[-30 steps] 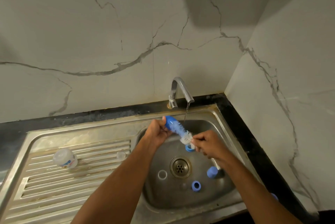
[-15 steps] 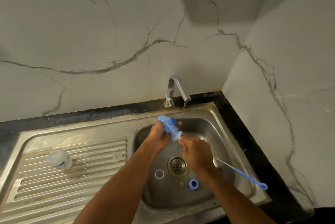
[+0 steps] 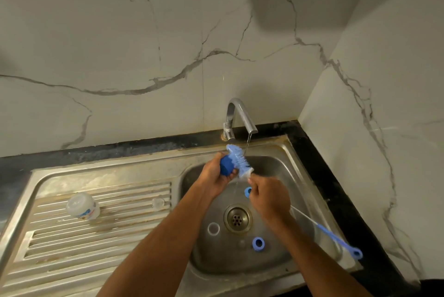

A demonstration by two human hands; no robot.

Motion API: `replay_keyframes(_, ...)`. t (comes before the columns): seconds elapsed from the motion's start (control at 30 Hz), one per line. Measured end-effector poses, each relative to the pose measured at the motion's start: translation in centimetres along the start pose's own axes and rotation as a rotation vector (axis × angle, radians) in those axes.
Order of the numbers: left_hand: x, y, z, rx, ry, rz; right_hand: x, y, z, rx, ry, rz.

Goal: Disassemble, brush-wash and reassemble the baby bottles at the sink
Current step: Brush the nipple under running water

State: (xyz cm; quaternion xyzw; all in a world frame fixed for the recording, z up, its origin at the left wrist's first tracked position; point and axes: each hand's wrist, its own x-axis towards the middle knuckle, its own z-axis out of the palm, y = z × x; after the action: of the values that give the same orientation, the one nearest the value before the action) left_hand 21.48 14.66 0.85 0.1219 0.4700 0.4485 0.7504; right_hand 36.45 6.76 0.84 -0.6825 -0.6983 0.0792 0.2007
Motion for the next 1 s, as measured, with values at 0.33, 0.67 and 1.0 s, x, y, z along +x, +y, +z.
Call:
replay_keyframes(0.33,0.5,0.3,-0.5,0.034,-0.007,0.034,-0.7,0.7,0.2,-0.012,-0.035,-0.159)
replay_keyframes(0.67,0.2,0.4,-0.6,0.04,-0.013,-0.036,-0.2,1.2,0.0,-0.001,-0.037,-0.012)
replay_keyframes(1.0,0.0,1.0,-1.1,0.04,-0.004,-0.049,-0.5,1.4,0.2,0.021,-0.005,-0.103)
